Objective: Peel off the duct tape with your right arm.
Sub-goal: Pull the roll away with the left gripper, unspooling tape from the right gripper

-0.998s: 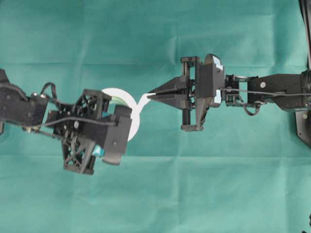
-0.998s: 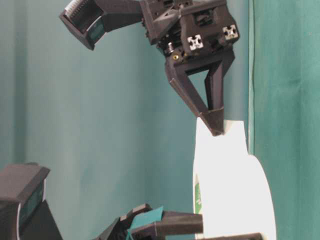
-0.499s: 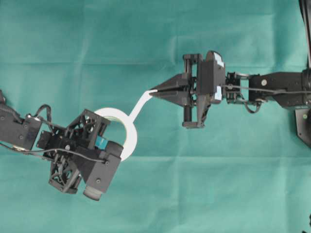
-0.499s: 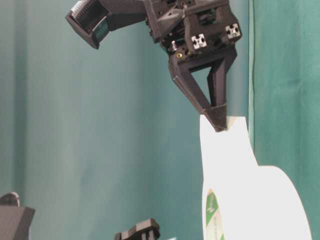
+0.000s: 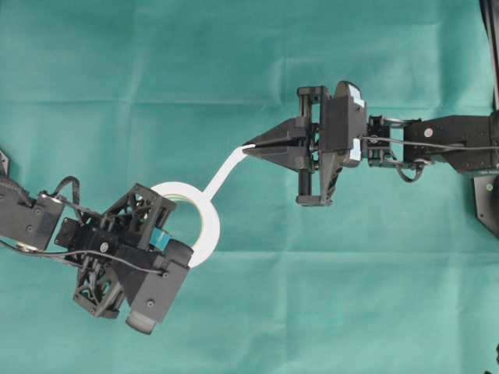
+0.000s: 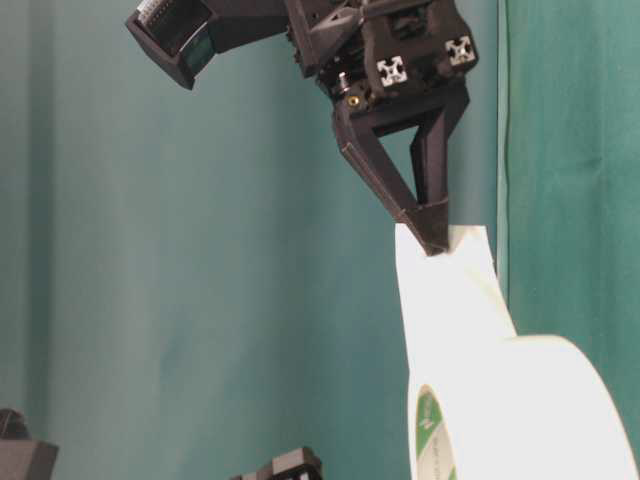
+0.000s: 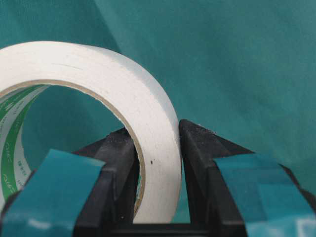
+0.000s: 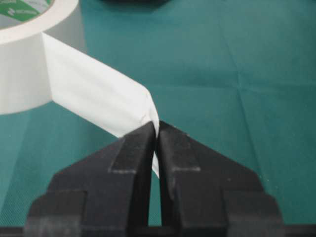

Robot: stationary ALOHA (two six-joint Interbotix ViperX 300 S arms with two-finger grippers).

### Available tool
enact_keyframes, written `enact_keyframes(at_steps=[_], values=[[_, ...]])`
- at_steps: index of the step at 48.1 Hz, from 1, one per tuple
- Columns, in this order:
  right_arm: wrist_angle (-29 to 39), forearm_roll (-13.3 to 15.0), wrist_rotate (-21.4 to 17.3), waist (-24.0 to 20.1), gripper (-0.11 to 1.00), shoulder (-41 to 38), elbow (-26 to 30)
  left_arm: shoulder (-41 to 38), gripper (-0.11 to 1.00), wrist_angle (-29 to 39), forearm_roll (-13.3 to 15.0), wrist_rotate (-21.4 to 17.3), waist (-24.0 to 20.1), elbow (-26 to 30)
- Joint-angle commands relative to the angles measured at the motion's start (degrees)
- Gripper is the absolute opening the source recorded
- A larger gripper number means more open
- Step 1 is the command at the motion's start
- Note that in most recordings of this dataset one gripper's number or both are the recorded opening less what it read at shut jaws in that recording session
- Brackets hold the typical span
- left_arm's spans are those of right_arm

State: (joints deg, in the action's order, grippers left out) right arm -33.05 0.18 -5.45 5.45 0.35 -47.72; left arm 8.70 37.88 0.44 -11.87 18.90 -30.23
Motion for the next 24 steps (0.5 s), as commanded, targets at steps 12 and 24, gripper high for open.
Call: enact_keyframes(at_steps=[12, 24], values=[[-0.3, -0.5, -0.1, 1.7, -0.09, 1.8, 0.2, 1.0, 0.22, -0.5, 0.3, -3.4, 3.7, 0.4], [-0.3, -0.5, -0.1, 2.1, -0.09, 2.1, -0.2, 1.1, 0.22, -0.6, 0.4, -8.3, 5.7, 0.0]])
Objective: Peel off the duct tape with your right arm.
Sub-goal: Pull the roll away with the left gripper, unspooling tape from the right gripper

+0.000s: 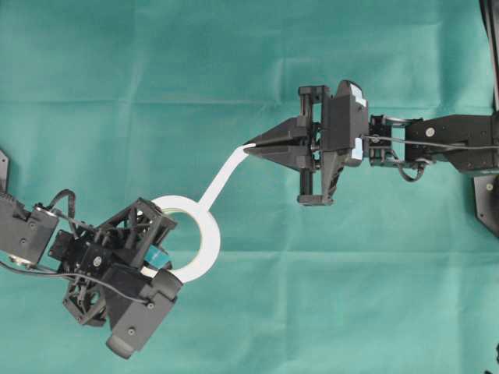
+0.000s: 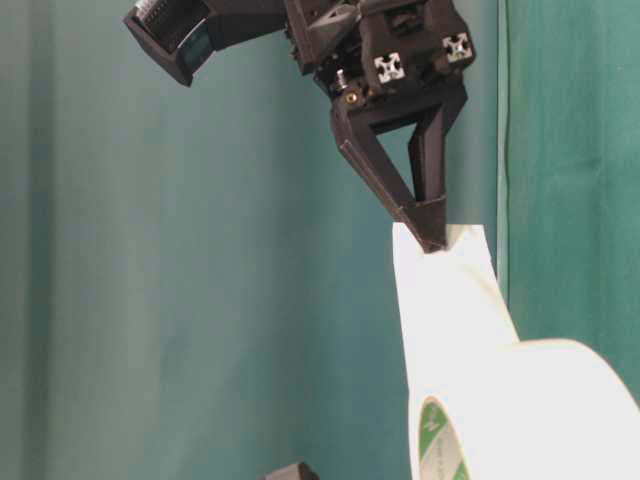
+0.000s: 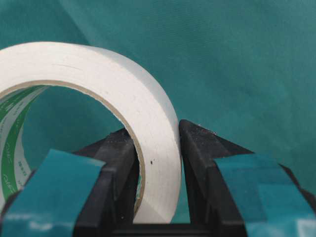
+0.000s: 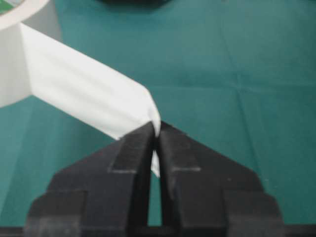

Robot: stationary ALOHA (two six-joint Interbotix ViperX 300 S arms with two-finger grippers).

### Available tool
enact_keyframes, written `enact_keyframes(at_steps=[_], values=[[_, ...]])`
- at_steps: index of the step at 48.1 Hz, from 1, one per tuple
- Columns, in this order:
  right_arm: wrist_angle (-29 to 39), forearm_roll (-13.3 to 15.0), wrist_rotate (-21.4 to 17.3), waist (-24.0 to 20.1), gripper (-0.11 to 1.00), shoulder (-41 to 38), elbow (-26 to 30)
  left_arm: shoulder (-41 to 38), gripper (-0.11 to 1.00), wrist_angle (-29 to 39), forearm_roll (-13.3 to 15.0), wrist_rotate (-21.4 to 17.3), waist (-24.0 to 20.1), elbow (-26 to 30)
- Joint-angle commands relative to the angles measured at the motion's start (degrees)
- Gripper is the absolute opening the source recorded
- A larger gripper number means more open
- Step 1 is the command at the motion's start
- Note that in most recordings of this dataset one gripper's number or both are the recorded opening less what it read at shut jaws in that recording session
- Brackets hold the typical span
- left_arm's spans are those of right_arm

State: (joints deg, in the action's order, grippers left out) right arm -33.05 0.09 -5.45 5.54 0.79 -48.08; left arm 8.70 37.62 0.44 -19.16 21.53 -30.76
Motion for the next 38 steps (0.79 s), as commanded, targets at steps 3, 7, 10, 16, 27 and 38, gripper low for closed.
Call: enact_keyframes(at_steps=[3, 7, 10, 16, 27, 38], values=[[-0.3, -0.4, -0.1, 2.1, -0.09, 1.7, 0.2, 1.1, 0.22, -0.4, 0.4, -2.0, 3.6, 0.5], [-0.3, -0.4, -0.1, 2.2, -0.09, 1.7, 0.2, 1.1, 0.22, -0.6, 0.4, -3.2, 4.6, 0.4], [-0.3, -0.4, -0.1, 2.2, -0.09, 1.7, 0.2, 1.1, 0.22, -0.6, 0.4, -3.9, 5.2, 0.3], [-0.3, -0.4, -0.1, 2.3, -0.09, 1.7, 0.2, 1.1, 0.22, -0.8, 0.4, -4.7, 6.2, 0.0], [-0.4, -0.4, -0.1, 2.5, -0.09, 1.7, 0.1, 1.1, 0.21, -3.8, 0.4, -6.2, 9.3, 0.0], [-0.5, -0.4, -0.1, 2.6, -0.09, 1.8, -0.2, 1.1, 0.21, -6.7, 0.5, -9.2, 11.6, 0.5]])
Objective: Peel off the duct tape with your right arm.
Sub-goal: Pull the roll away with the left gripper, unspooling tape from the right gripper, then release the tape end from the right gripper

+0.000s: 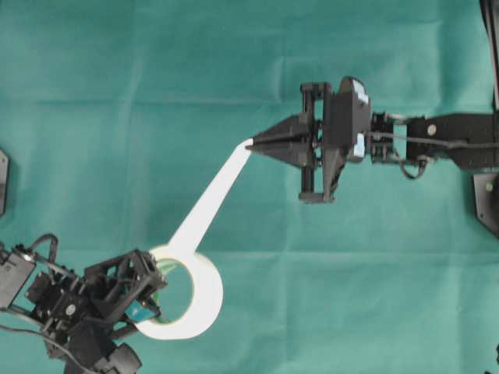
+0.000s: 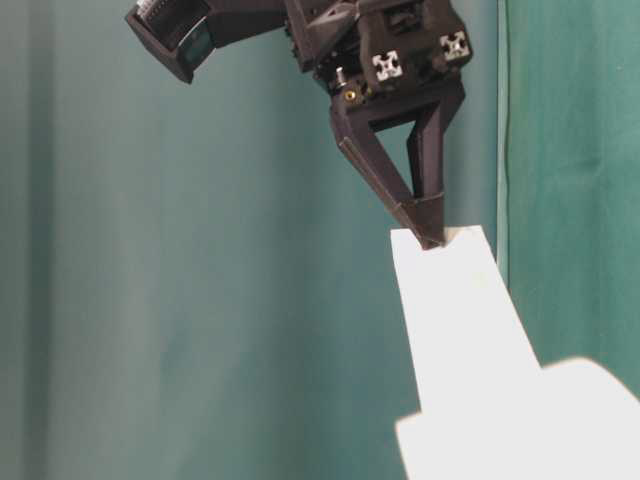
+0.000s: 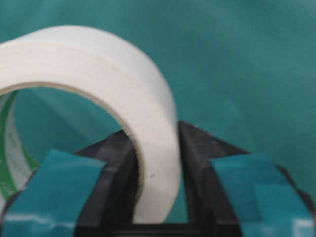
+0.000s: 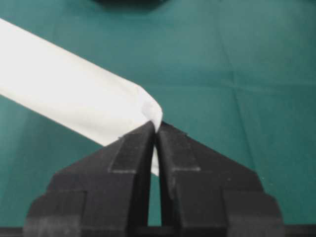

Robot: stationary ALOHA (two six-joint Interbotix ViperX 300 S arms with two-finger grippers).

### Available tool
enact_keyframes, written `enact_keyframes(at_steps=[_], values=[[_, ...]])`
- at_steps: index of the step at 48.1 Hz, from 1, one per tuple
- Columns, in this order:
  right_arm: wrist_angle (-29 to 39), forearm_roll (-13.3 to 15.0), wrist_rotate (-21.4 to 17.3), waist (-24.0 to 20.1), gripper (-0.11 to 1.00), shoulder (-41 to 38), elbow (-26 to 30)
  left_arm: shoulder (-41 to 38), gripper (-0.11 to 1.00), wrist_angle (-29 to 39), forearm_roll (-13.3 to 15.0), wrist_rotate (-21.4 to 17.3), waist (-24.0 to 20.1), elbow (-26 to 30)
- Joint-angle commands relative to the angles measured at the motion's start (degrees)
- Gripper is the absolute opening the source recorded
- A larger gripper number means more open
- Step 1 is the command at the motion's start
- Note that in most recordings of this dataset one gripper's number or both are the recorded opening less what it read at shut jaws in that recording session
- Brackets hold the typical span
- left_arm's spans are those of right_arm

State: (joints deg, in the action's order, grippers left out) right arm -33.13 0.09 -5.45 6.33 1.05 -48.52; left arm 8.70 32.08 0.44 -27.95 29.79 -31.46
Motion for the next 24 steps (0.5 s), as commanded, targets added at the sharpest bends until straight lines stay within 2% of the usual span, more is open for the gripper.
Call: enact_keyframes(at_steps=[1, 24], values=[[-0.4, -0.4, -0.1, 1.8, -0.09, 1.7, 0.3, 1.1, 0.21, -1.3, 0.5, -0.6, 3.5, 1.3], [-0.4, -0.4, -0.2, 1.8, -0.10, 1.6, 0.2, 1.0, 0.21, -2.7, 0.5, -3.1, 7.0, 2.9]])
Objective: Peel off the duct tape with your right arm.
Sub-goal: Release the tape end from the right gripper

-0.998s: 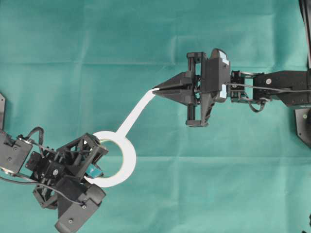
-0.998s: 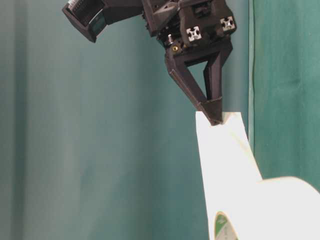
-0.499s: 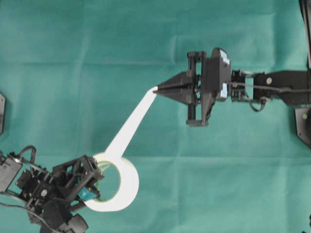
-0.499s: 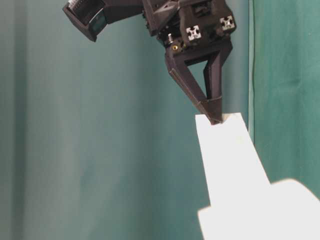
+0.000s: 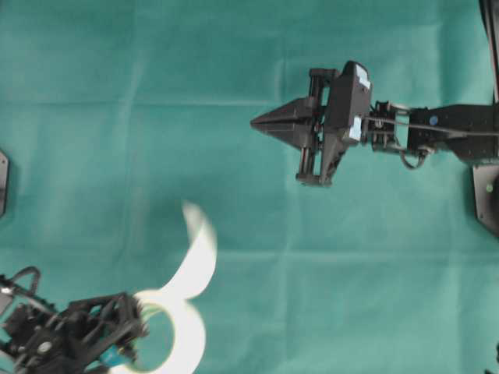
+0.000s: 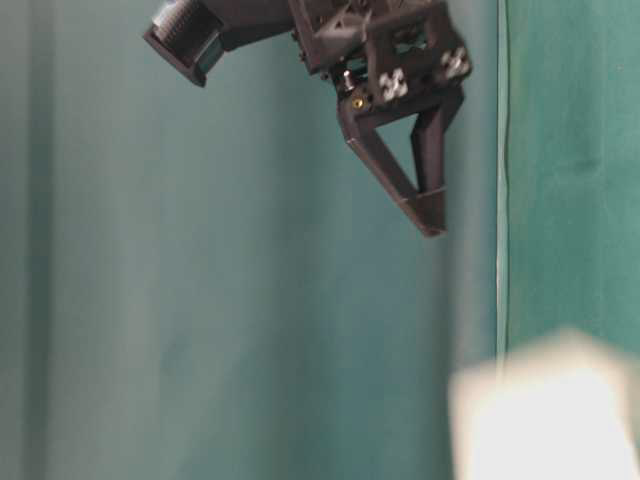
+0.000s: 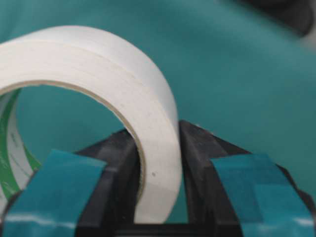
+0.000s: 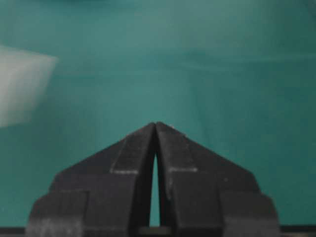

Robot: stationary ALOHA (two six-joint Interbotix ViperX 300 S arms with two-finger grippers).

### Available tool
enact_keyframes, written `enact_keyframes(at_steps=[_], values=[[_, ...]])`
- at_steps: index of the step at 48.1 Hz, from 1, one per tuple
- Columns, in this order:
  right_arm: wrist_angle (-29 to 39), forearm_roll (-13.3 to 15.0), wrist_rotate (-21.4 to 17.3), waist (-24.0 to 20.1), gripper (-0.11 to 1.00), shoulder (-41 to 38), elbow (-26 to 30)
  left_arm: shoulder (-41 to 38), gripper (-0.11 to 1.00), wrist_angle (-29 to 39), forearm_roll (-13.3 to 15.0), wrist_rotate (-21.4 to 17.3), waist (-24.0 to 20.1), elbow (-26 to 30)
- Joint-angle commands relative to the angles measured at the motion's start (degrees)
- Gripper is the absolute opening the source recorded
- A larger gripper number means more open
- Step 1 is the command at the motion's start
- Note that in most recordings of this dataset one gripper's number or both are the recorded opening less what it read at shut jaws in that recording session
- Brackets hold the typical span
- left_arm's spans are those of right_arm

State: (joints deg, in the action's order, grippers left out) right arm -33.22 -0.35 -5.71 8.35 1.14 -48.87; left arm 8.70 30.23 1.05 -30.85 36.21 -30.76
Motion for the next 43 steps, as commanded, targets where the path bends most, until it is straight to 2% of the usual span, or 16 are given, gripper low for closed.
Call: enact_keyframes(at_steps=[1, 9, 32, 43], values=[[-0.3, 0.0, 0.1, -0.2, -0.10, 1.5, 0.5, 1.0, 0.21, -1.0, -0.2, -0.4, 0.8, 2.4], [-0.3, 0.0, 0.0, -0.2, -0.10, 1.5, 0.5, 1.0, 0.21, -2.5, -0.2, -1.9, 1.4, 2.9], [-0.3, 0.1, -0.2, -0.4, -0.10, 1.5, 0.3, 1.2, 0.21, -4.9, -0.2, -1.8, 1.3, 2.9], [-0.6, 1.1, -0.3, -1.3, -0.10, 2.2, 0.6, 1.5, 0.21, -5.0, -0.2, -1.8, 0.2, 2.8]])
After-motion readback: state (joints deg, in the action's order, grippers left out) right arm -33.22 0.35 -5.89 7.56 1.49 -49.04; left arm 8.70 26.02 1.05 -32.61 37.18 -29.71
